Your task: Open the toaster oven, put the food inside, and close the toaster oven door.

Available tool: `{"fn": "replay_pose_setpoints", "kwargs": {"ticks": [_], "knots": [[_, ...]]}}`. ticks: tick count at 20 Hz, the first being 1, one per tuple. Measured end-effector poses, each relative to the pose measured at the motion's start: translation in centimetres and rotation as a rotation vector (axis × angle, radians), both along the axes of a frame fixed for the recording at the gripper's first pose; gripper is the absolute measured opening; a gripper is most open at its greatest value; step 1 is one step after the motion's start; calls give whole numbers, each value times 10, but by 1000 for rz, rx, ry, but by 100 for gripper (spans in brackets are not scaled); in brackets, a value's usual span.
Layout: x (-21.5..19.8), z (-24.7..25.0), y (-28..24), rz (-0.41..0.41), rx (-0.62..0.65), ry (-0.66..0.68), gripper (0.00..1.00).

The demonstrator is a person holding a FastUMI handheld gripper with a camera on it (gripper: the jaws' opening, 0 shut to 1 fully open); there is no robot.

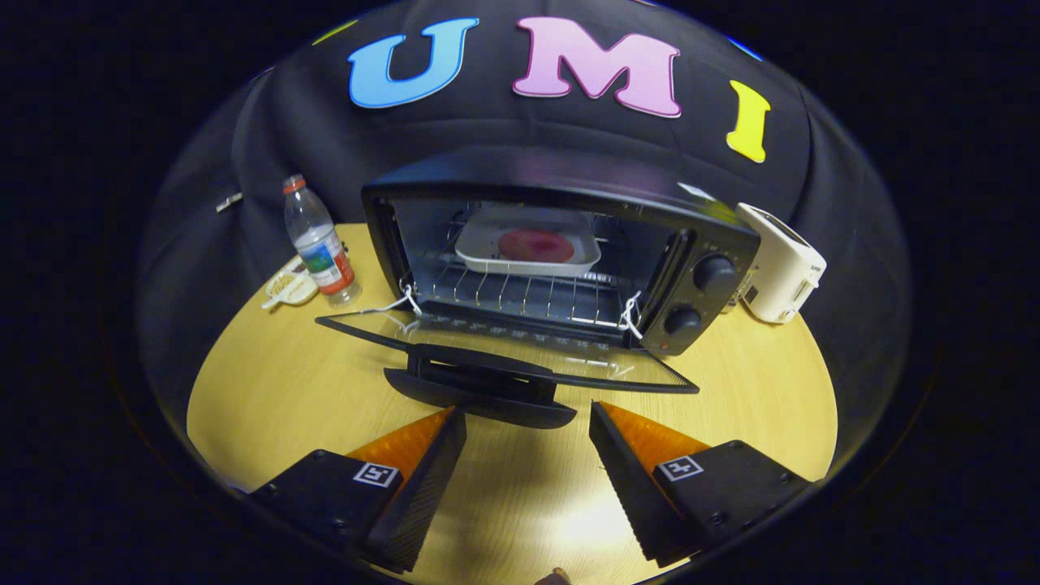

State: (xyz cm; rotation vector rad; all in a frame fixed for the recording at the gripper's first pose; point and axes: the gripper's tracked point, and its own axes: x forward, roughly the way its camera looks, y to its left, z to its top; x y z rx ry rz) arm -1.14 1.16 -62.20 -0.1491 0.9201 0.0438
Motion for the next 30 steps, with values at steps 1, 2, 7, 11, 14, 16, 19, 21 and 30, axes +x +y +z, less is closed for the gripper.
{"fn": "replay_pose_setpoints", "kwargs": {"ticks": [1,2,7,11,14,16,19,21,30], "knots": [[5,8,0,-7,6,-24,99],[10,17,-1,-16,8,-48,100],[10,57,8,-19,61,-114,100],[11,113,7,18,83,-182,100],[27,205,-7,35,85,-336,100],[35,269,-14,57,87,-438,100],[39,355,-29,59,73,-538,100],[43,411,-36,42,48,-605,100],[19,587,-7,-18,59,-858,99]]}}
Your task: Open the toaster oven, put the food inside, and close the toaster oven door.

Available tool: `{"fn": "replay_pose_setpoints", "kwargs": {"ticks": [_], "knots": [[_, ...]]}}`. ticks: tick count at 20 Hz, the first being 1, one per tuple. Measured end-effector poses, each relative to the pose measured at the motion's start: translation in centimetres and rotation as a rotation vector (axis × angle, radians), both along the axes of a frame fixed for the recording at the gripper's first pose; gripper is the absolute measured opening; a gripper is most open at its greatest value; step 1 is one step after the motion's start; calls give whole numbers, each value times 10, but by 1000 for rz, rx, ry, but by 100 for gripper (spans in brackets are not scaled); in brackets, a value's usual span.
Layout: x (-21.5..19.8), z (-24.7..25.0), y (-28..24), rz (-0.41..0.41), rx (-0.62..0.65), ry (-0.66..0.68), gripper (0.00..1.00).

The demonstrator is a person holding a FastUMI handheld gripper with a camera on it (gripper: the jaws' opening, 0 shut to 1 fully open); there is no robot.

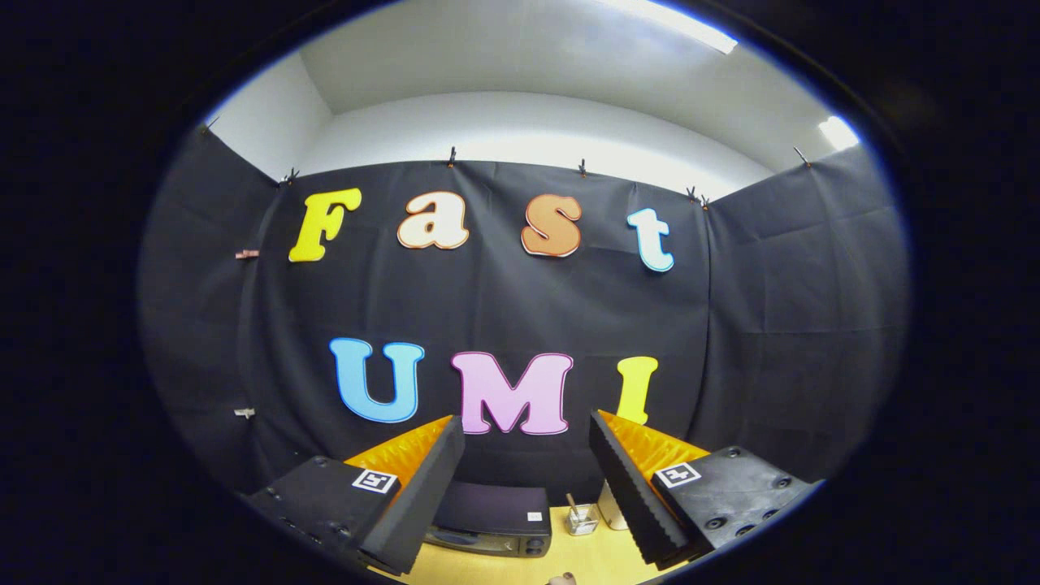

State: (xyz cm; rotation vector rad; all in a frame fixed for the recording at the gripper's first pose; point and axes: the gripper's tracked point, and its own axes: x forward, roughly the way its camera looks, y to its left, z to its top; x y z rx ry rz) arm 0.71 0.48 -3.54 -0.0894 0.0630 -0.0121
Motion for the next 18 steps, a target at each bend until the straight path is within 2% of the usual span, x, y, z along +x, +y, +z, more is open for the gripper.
{"fn": "replay_pose_setpoints", "kwargs": {"ticks": [4,7,18], "knots": [[-9,21,6,16,-37,-42,99],[-16,27,20,42,-17,-57,99],[-22,39,1,-9,0,-108,97]]}}
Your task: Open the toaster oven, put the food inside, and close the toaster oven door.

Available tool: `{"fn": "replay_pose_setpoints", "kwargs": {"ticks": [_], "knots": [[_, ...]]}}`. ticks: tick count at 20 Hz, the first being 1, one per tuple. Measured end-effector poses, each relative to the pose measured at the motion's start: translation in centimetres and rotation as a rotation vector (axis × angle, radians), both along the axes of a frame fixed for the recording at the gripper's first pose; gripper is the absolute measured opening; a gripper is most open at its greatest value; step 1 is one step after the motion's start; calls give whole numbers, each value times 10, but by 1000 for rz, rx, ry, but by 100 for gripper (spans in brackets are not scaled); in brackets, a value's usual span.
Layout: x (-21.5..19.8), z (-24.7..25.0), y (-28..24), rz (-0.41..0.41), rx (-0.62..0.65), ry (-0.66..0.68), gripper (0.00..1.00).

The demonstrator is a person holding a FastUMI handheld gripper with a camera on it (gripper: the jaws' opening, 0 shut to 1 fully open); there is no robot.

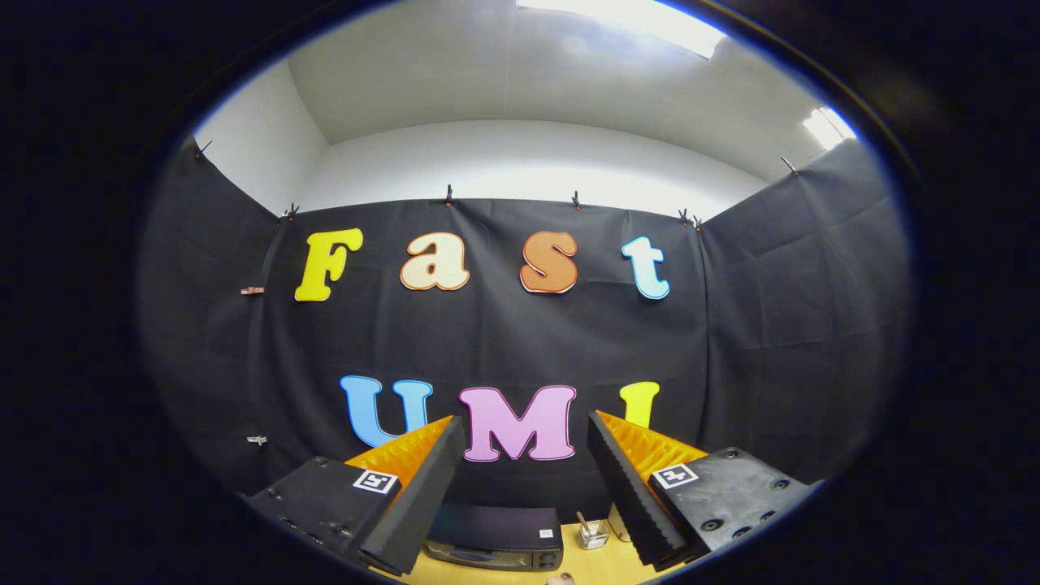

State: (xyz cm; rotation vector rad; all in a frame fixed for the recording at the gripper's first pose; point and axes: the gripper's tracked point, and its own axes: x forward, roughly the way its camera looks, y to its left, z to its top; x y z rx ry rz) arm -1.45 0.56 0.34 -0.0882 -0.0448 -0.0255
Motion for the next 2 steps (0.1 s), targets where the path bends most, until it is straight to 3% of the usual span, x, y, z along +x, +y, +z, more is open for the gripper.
{"fn": "replay_pose_setpoints", "kwargs": {"ticks": [2], "knots": [[-1,1,2,-1,6,2,97]]}}
